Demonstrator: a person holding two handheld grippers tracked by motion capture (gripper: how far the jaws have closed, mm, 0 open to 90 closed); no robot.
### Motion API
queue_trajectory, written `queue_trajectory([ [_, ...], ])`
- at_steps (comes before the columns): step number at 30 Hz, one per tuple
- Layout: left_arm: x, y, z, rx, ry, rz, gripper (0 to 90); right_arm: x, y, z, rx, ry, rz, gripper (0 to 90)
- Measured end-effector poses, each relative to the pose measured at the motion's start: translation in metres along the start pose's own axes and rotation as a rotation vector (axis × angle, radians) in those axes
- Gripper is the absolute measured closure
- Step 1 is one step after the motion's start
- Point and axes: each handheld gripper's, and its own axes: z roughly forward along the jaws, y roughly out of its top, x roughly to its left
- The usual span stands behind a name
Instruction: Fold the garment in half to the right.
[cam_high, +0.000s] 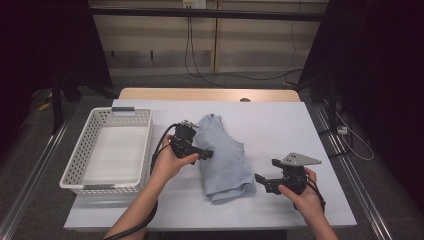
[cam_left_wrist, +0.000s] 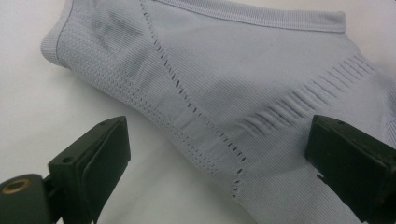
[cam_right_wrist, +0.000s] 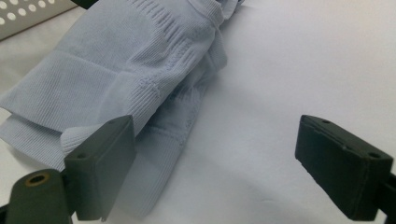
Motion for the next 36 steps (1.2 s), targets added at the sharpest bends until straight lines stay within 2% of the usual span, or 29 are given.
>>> queue_trajectory([
  [8,-0.001,-0.002,0.006,0.003,-0.004,-0.027,5.6,-0.001,-0.001,-0.002,-0.001,-0.006,0.006,12.4],
  [36,-0.003,-0.002,0.016,0.017,0.008,-0.039,4.9,0.000,-0.002,-0.006,-0.009,-0.012,-0.002,12.4],
])
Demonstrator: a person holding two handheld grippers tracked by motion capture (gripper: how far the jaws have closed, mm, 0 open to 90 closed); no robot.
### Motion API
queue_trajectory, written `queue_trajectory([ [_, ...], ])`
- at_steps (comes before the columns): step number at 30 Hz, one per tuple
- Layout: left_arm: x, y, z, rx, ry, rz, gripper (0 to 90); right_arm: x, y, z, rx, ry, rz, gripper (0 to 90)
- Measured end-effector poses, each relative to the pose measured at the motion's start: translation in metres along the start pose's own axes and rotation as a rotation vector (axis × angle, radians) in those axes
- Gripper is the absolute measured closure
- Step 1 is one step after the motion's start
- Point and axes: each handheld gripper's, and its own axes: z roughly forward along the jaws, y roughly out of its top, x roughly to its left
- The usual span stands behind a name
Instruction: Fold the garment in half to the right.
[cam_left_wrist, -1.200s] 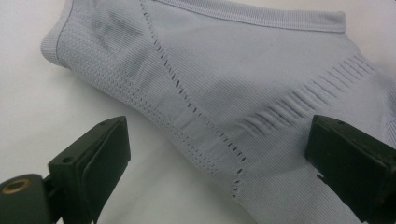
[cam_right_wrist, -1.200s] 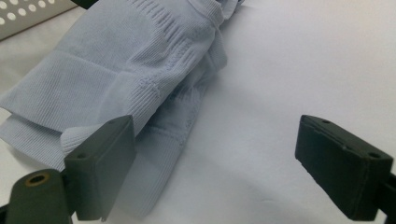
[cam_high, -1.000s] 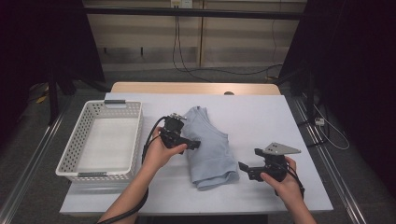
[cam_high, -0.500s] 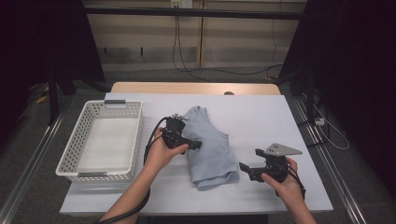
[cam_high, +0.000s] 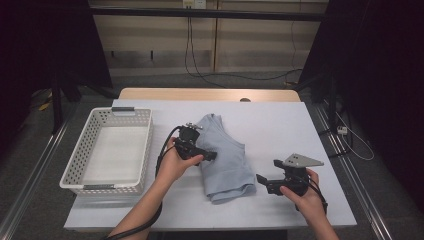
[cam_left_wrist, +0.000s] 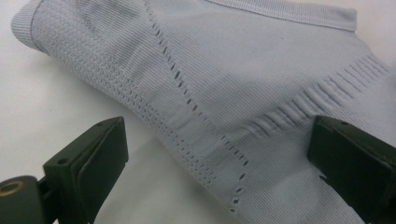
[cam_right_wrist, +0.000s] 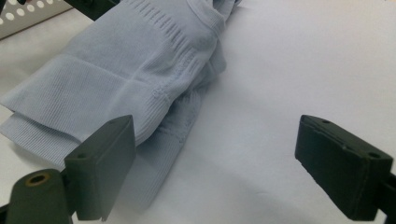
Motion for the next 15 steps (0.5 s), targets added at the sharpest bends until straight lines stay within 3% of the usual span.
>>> queue_trajectory([
  [15,0.0007,-0.0022,0.0030,-0.001,-0.001,-0.027,4.1,0.0016,0.0037,0.0007,-0.011,0.006,-0.002,12.4],
])
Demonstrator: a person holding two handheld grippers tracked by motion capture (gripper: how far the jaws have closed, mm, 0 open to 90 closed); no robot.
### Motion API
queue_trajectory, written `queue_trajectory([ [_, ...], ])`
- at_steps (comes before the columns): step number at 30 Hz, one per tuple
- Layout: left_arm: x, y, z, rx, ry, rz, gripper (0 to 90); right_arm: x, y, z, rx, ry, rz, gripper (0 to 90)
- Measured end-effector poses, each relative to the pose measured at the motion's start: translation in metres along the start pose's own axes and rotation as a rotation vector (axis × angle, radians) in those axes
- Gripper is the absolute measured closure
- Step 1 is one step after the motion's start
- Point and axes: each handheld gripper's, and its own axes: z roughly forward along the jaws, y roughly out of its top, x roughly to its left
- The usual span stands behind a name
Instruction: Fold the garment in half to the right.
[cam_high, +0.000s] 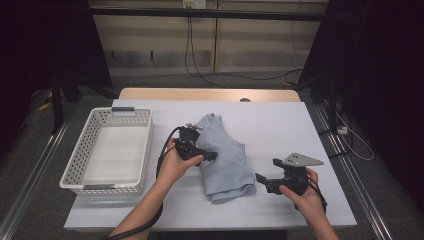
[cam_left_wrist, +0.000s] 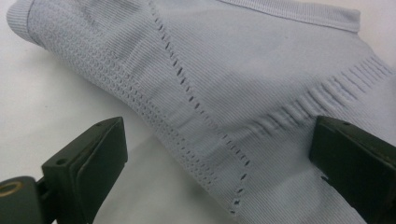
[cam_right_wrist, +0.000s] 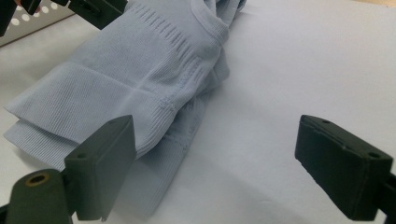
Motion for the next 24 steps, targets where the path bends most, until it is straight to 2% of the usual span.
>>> queue_trajectory([
  [12,0.001,-0.003,0.006,0.012,-0.006,-0.043,2.9,0.000,-0.001,0.001,0.003,0.005,-0.001,12.4],
  [20,0.001,-0.007,0.013,0.020,-0.025,-0.090,3.1,0.002,-0.001,0.001,0.003,0.007,-0.002,12.4],
  [24,0.001,-0.009,0.015,0.030,-0.036,-0.101,3.5,0.003,-0.003,0.001,0.011,0.006,-0.002,12.4],
])
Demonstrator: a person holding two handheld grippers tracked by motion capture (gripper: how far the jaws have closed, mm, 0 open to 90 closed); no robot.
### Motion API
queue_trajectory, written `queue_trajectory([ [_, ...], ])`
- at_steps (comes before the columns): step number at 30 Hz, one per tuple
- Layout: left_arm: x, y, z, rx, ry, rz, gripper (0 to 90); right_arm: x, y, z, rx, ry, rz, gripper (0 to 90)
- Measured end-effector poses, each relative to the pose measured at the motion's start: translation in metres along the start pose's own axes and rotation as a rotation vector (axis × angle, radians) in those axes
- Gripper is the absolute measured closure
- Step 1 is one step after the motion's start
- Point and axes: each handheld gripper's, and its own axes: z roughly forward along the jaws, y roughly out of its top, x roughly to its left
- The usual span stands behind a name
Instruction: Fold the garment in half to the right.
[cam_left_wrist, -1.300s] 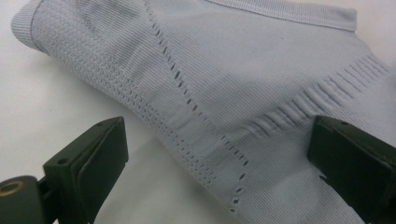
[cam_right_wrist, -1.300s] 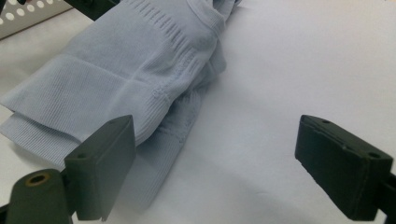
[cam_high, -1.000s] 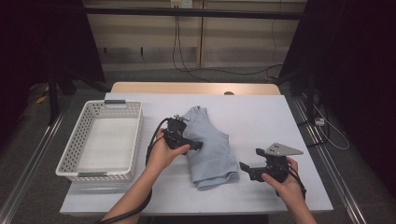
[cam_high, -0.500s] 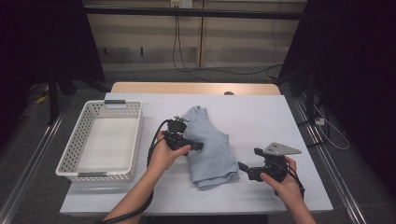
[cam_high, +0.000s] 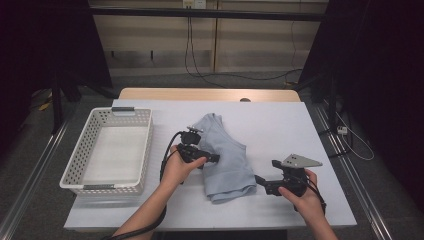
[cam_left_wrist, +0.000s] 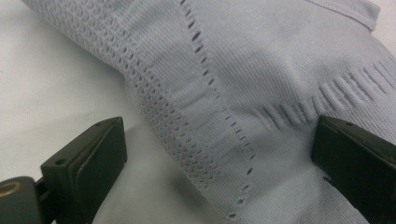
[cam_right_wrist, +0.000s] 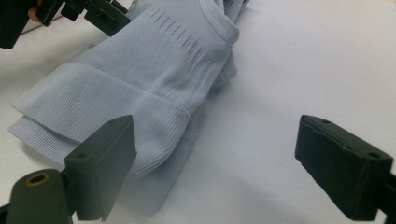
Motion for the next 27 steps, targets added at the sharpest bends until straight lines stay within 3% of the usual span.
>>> queue_trajectory([
  [27,-0.0014,0.0003,0.0068,-0.005,-0.058,-0.034,6.7,0.0012,-0.0030,-0.0022,-0.003,-0.002,0.003,11.8],
])
